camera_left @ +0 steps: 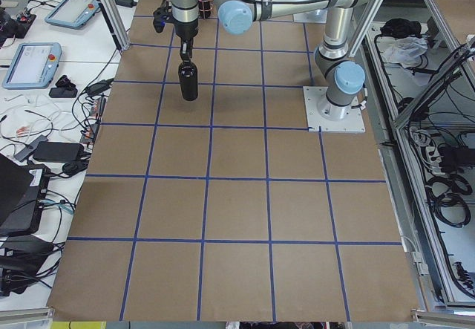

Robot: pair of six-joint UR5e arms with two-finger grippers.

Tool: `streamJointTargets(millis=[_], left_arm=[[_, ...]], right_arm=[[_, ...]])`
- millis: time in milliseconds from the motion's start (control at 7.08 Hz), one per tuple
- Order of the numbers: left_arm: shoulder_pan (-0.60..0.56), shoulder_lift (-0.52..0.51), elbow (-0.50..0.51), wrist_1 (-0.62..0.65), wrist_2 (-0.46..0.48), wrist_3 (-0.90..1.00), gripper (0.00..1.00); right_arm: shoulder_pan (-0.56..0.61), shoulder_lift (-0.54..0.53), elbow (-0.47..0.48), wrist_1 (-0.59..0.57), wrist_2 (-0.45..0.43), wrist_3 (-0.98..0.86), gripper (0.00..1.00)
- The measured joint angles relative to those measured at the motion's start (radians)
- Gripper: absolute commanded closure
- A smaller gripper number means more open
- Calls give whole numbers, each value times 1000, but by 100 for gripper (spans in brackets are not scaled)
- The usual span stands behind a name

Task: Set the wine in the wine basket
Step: 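Carry the upright bottle with the left gripper toward the right gripper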

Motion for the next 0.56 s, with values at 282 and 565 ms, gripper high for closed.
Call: streamJointTargets(millis=[282,565], left_arm=[[-128,60,-63,3,1,-170,100],[-253,96,-130,8,3,-330,100]], right_arm=[[0,1,4,8,8,1,0],[0,0,16,9,13,5,0]])
